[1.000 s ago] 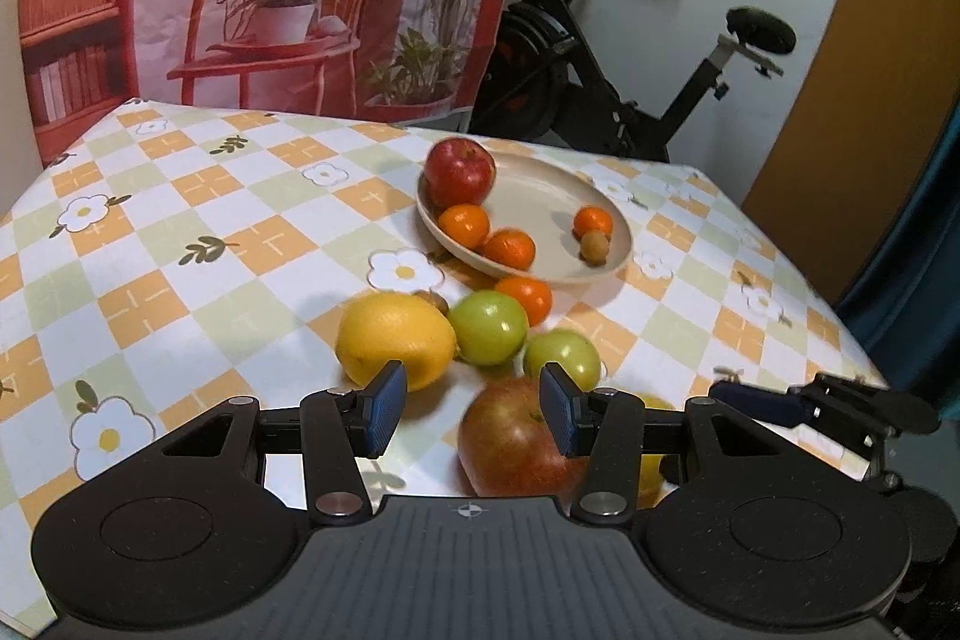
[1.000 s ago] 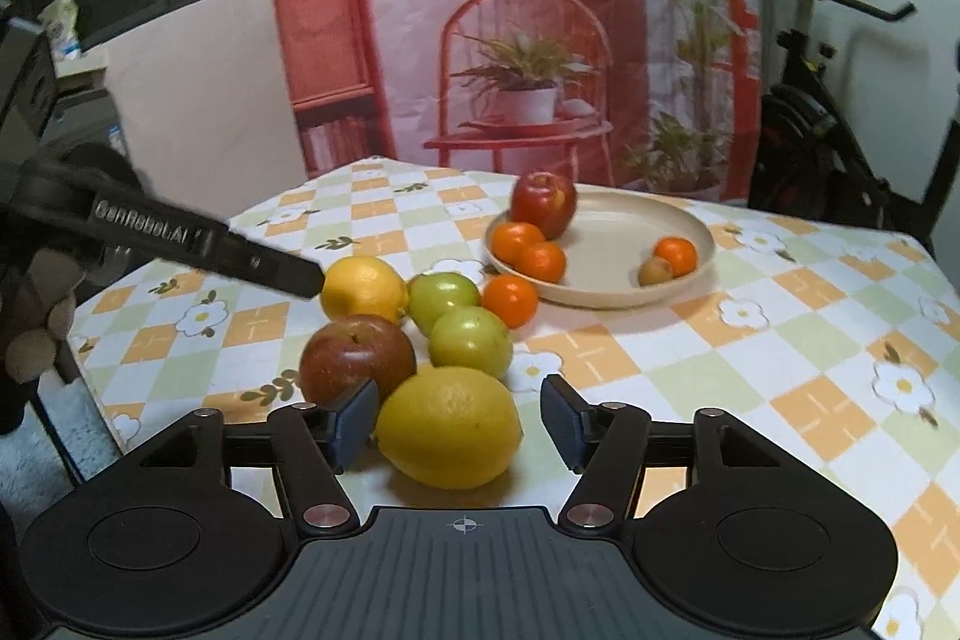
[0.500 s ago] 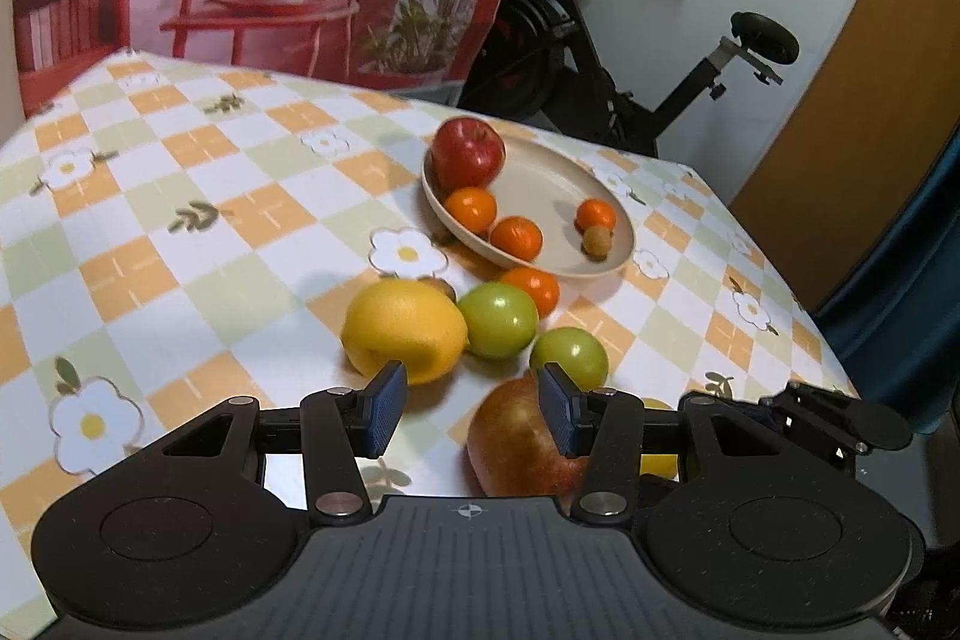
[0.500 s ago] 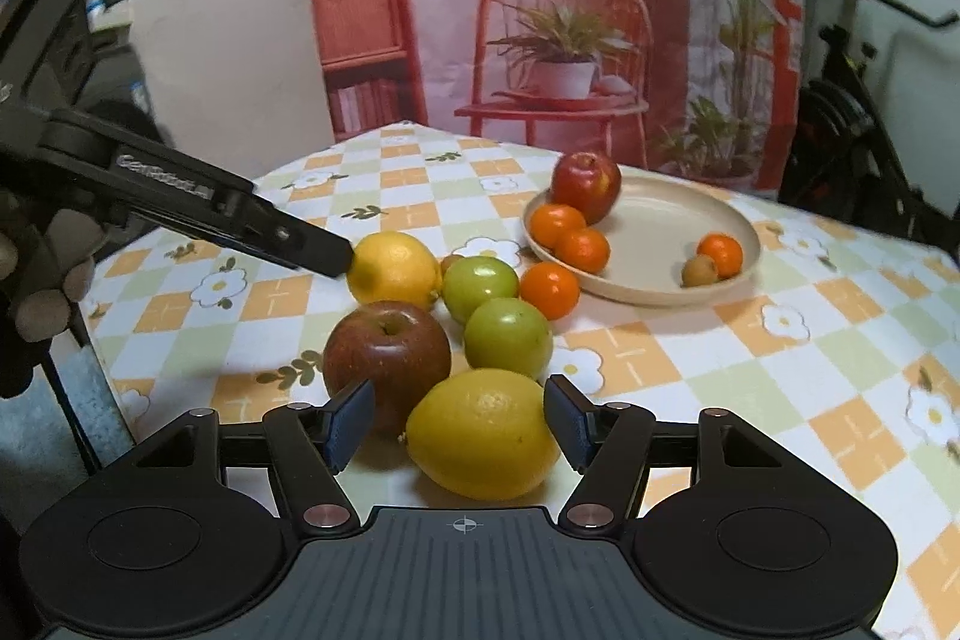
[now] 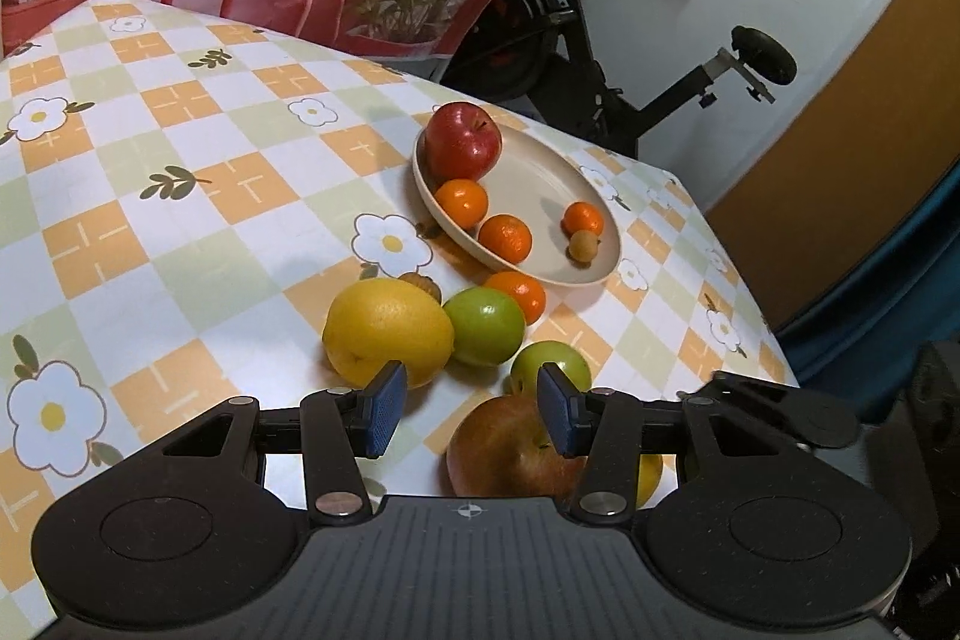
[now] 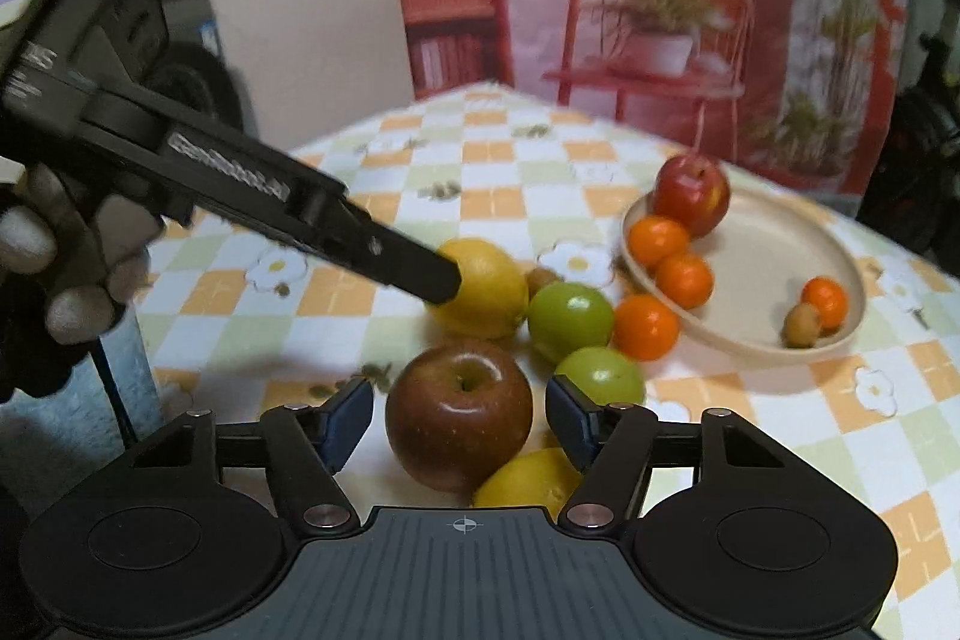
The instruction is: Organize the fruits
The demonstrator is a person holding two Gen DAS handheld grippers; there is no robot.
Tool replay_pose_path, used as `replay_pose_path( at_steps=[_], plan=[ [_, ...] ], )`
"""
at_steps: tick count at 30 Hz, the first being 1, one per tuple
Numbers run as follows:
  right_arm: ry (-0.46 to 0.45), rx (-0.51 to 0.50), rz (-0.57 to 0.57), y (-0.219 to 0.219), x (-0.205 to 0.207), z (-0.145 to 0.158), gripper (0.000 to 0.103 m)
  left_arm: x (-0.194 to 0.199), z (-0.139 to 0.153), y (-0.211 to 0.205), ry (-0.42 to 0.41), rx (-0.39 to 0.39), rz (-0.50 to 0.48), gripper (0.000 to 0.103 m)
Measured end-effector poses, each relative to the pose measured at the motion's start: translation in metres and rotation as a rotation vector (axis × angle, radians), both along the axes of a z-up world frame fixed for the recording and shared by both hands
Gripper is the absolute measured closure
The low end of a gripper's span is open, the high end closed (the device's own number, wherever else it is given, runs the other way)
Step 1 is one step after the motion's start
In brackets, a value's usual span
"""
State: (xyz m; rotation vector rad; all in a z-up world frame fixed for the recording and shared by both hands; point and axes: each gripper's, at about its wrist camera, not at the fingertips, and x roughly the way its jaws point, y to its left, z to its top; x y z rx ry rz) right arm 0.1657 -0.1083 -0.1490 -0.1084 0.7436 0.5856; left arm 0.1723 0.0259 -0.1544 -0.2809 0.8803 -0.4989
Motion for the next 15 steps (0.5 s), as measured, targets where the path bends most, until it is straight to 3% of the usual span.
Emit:
replay_pose_path(
  at_steps=[6, 15],
  plan=[
    [0.093, -0.029, 0.029, 0.006, 0.015, -0.005, 0.043, 0.005, -0.008, -0.007, 0.027, -0.013, -0.041, 0.053],
    [0.121, -0.136, 0.083, 0.022, 0.02, -0.01, 0.043, 0.007, -0.024, -0.014, 0.076, -0.032, -0.087, 0.053]
  ],
)
